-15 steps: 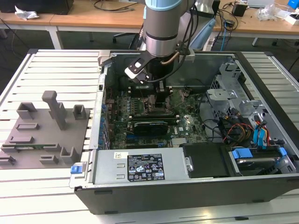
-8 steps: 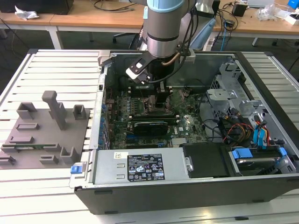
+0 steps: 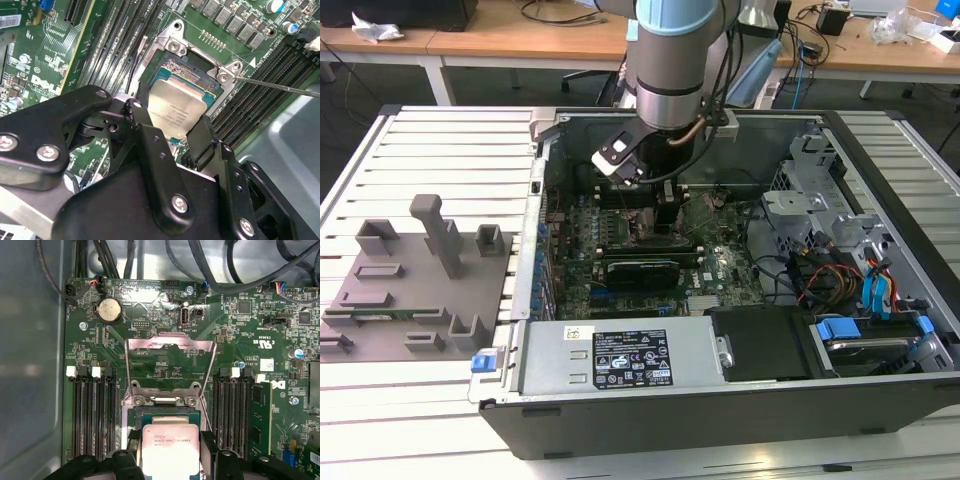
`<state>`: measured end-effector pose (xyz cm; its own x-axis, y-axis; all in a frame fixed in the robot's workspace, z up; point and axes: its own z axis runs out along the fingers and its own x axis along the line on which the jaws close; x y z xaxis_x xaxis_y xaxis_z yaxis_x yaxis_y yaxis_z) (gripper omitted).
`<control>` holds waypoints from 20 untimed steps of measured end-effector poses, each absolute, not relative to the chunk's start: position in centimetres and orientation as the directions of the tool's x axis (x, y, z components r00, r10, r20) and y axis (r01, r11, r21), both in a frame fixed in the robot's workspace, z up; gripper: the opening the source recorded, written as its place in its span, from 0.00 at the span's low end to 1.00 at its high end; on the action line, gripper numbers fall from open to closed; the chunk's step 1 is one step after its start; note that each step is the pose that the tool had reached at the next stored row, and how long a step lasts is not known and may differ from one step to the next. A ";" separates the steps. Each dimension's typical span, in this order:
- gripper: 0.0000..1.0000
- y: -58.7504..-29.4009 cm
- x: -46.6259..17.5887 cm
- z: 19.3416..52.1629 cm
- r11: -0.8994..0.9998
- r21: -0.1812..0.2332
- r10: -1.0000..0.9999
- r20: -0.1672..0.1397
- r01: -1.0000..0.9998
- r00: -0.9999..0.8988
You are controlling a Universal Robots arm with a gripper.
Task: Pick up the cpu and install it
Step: 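Place the cpu into insertion slot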
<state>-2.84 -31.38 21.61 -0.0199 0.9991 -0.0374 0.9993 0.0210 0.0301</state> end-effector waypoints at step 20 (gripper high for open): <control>0.55 -31.4 -3.3 20.1 0.008 0.035 0.999 -0.037 0.999 -0.007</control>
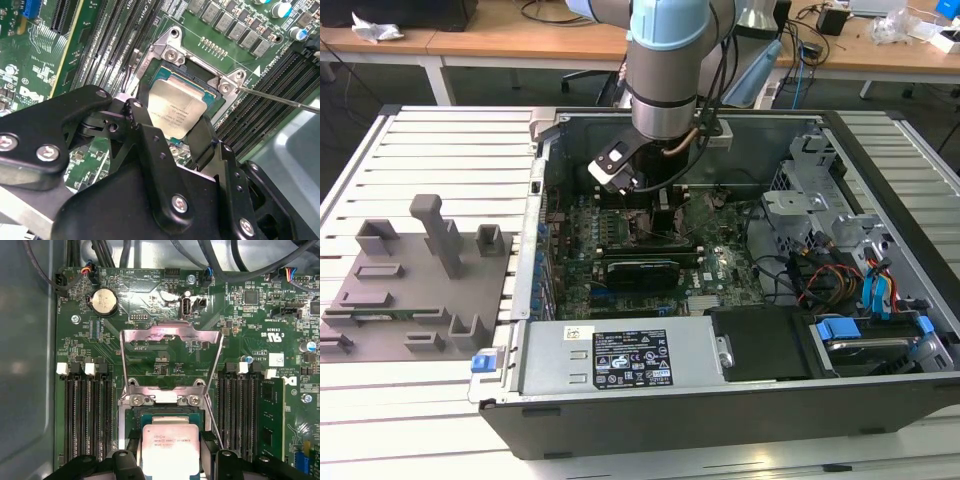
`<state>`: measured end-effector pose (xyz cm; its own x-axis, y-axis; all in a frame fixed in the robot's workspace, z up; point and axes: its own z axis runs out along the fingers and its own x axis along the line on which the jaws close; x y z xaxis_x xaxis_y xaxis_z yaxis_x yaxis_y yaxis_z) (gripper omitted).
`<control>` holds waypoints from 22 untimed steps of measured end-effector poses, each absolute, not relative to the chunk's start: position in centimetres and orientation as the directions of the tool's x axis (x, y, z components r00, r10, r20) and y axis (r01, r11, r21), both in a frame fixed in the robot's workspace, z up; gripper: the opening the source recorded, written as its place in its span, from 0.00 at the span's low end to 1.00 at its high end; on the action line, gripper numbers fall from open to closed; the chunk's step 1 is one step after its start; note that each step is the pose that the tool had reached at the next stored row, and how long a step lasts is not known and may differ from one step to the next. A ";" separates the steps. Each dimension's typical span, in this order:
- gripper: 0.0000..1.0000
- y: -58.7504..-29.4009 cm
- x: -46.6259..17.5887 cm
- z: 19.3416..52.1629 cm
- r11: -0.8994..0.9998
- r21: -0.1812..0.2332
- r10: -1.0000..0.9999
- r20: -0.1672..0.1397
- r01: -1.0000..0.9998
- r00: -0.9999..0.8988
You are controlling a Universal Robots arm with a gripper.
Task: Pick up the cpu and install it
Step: 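Place the cpu into insertion slot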
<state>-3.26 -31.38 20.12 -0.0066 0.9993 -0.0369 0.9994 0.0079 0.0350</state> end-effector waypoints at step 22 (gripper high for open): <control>0.55 -31.1 -3.0 19.6 0.006 0.035 0.999 -0.034 0.999 -0.005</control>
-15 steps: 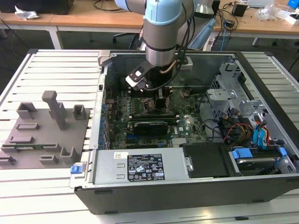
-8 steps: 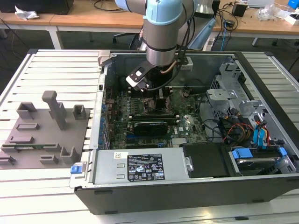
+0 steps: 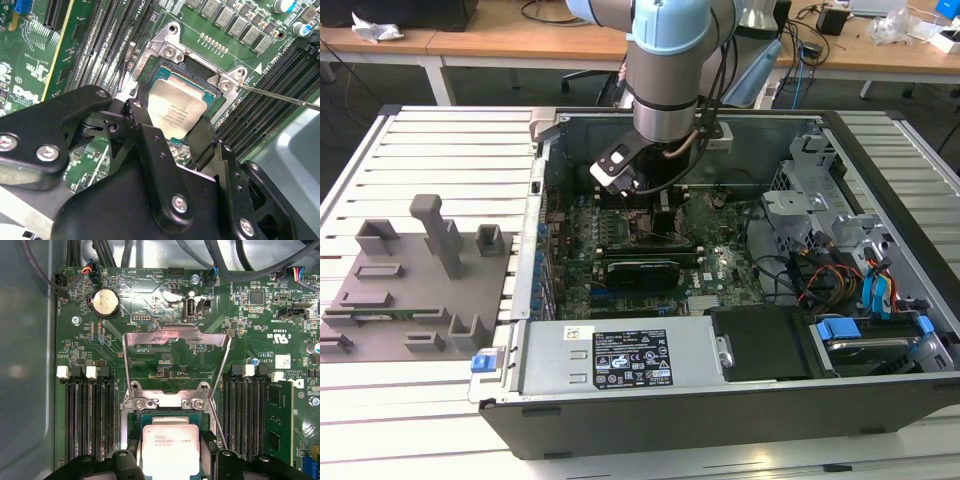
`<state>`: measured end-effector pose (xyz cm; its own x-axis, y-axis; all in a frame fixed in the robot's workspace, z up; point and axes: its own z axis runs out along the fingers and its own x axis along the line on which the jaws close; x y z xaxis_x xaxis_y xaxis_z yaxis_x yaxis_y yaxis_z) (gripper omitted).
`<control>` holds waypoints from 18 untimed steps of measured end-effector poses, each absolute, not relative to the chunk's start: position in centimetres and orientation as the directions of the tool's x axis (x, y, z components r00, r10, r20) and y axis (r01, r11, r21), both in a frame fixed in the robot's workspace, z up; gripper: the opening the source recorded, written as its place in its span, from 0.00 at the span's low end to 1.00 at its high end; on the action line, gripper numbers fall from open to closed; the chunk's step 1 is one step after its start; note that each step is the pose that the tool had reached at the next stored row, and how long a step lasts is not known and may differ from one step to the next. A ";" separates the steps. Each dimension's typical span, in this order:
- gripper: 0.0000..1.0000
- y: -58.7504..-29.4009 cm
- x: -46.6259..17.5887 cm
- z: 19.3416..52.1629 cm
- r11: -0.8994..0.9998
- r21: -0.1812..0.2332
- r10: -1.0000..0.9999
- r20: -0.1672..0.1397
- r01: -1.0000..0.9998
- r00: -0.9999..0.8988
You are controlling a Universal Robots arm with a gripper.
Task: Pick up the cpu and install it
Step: 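Place the cpu into insertion slot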
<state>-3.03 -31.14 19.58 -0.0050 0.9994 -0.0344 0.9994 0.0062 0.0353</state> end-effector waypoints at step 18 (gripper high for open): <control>0.62 -31.1 -3.0 20.1 0.002 0.035 0.999 -0.034 0.999 -0.001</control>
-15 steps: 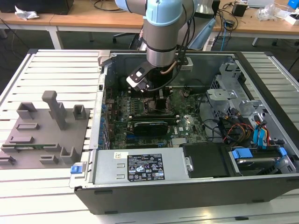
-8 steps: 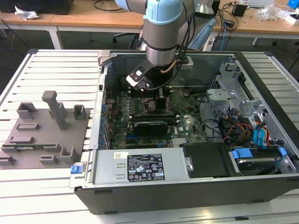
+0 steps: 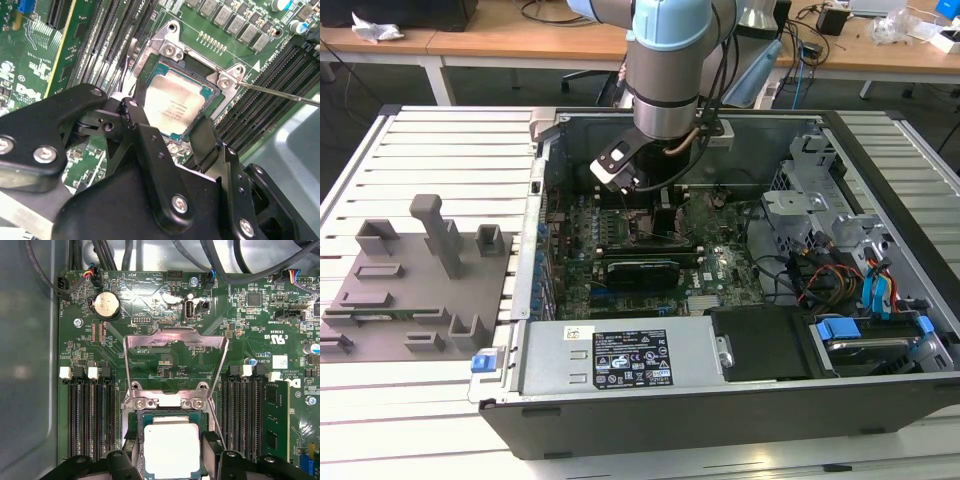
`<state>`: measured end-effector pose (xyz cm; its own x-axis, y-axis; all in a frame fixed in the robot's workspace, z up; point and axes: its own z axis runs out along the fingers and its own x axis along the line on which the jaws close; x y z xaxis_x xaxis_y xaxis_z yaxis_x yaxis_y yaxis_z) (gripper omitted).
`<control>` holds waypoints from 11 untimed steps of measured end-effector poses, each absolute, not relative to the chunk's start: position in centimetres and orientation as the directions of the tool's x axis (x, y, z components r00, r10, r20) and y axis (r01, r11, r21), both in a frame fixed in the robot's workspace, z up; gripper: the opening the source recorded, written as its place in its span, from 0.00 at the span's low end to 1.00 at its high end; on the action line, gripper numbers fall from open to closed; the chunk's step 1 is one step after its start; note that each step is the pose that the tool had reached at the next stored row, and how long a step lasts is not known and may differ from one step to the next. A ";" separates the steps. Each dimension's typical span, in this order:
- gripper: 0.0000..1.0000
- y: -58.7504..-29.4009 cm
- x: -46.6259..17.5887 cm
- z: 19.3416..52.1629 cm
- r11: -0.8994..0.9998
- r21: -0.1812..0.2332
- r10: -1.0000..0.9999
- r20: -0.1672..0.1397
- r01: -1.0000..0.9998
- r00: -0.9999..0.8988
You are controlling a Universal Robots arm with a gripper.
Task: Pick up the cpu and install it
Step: 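Place the cpu into insertion slot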
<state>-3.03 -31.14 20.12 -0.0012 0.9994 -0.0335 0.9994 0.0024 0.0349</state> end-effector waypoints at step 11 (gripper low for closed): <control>0.53 -31.1 -3.0 20.1 -0.005 0.035 0.999 -0.031 0.999 0.006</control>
<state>-3.03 -31.15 20.12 0.0065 0.9995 -0.0312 0.9994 -0.0054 0.0347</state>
